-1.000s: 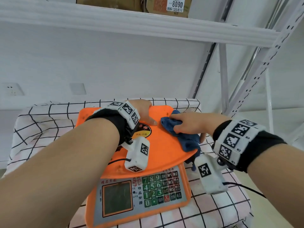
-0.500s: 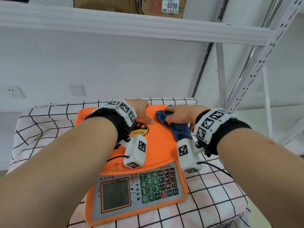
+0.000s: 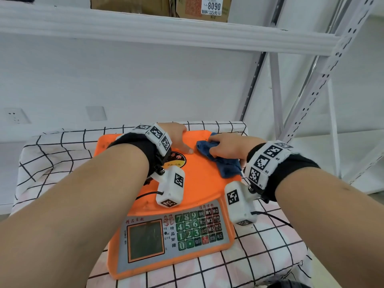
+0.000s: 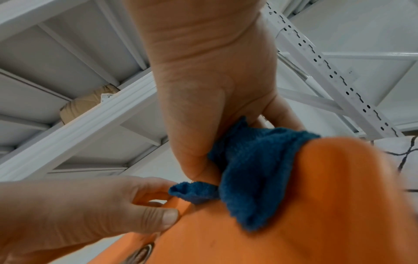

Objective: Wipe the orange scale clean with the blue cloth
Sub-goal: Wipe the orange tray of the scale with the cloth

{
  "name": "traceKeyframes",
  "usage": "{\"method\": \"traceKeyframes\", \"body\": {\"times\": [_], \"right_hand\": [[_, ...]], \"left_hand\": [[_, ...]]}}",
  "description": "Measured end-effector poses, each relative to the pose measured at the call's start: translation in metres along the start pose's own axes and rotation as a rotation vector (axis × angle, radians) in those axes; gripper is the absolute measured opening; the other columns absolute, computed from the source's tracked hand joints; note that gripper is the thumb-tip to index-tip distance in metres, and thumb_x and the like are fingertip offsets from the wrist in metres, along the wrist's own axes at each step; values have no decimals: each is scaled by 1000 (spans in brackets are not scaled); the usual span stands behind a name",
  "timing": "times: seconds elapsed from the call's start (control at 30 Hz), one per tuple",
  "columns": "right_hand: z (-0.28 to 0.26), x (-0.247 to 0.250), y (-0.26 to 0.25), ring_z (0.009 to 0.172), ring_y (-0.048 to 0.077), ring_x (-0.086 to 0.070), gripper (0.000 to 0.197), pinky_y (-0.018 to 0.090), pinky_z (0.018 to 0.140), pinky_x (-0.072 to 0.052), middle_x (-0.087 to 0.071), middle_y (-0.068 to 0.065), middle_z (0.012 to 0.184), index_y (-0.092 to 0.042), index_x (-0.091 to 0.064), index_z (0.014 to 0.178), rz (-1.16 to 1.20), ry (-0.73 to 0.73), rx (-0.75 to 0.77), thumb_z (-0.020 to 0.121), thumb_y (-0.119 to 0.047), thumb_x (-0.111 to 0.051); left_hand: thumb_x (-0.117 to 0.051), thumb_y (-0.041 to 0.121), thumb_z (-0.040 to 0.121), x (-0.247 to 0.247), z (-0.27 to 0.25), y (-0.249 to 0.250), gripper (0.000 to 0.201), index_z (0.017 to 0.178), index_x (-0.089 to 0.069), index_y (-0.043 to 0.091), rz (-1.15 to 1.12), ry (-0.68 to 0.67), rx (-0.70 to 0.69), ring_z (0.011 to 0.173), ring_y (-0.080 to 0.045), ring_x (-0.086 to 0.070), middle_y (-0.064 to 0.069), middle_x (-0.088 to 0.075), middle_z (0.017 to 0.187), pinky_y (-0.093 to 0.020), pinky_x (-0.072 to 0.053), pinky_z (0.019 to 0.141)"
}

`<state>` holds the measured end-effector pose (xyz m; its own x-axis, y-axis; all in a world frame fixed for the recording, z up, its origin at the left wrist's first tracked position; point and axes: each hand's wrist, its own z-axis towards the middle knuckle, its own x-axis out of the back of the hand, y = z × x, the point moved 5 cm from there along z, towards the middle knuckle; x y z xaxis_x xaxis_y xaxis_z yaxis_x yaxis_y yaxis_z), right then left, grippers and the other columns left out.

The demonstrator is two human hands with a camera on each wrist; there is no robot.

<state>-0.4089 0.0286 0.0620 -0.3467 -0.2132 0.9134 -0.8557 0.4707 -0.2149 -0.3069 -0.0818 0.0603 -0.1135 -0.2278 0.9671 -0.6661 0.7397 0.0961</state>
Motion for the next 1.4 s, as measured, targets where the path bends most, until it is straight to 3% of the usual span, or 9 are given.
{"method": "traceKeyframes", "body": {"times": [0.13, 0.3, 0.37, 0.5, 0.73, 0.87, 1.07, 1.3, 1.4], "right_hand": [[-5, 1, 6, 87, 21, -55, 15, 27, 61, -43, -54, -2, 86, -21, -58, 96, 49, -4, 23, 86, -21, -47], [-12, -5, 8, 94, 26, -56, 32, 42, 62, -59, -52, 2, 104, -30, -54, 116, 80, -81, 7, 86, -24, -46], [-9, -5, 4, 97, 22, -54, 38, 38, 69, -57, -53, 0, 106, -32, -50, 124, -24, -70, 35, 87, -27, -44], [2, 3, -6, 96, 18, -49, 37, 24, 55, -35, -53, 1, 117, -27, -47, 128, -121, -63, 46, 91, -27, -42], [20, 7, -6, 98, 19, -51, 33, 28, 78, -40, -51, 1, 106, -24, -51, 122, 18, 4, 64, 90, -19, -45], [19, 1, -2, 81, 14, -51, 24, 27, 66, -42, -52, -2, 92, -29, -52, 108, 111, 31, 84, 88, -17, -46], [12, -4, 6, 83, 14, -50, 21, 21, 62, -36, -49, -11, 80, -30, -53, 98, 148, 95, 126, 87, -14, -45], [14, 1, -2, 96, 17, -48, 40, 31, 84, -40, -54, 1, 119, -28, -51, 130, 8, 39, 66, 91, -22, -42], [15, 6, -8, 95, 18, -47, 38, 33, 79, -41, -53, 5, 122, -24, -50, 130, 3, 6, 42, 93, -21, -41]], "left_hand": [[-62, 55, 83, 1, 1, 0, 81, 146, -30, 14, 3, 3, -3, 130, -23, -43, -3, -40, 146, -34, -37, 102], [-62, 53, 83, 0, 2, -2, 74, 141, -36, 14, 2, 5, -11, 123, -22, -49, -3, -47, 139, -33, -40, 96], [-62, 53, 84, -1, 3, -2, 75, 142, -35, 15, 2, 13, -15, 123, -22, -48, -3, -47, 140, -32, -40, 95], [-62, 54, 83, -2, 5, -3, 75, 141, -35, 16, 11, 16, -11, 123, -22, -48, -2, -47, 140, -32, -40, 94], [-64, 53, 81, -3, 8, -4, 74, 138, -39, 14, -14, 8, -14, 121, -22, -50, -3, -50, 136, -35, -42, 98], [-64, 52, 82, -2, 6, -3, 73, 139, -39, 13, -17, 9, -24, 123, -23, -50, -4, -49, 138, -33, -40, 95], [-65, 53, 81, -1, 4, -3, 71, 134, -43, 12, -20, 15, -43, 115, -24, -55, -5, -55, 130, -34, -45, 93], [-64, 51, 82, -1, 5, -3, 69, 136, -41, 13, -26, 20, -27, 119, -23, -51, -4, -52, 134, -31, -40, 89], [-65, 51, 82, -2, 5, -2, 69, 135, -42, 13, -30, 27, -27, 119, -23, -52, -4, -52, 134, -32, -41, 90]]}}
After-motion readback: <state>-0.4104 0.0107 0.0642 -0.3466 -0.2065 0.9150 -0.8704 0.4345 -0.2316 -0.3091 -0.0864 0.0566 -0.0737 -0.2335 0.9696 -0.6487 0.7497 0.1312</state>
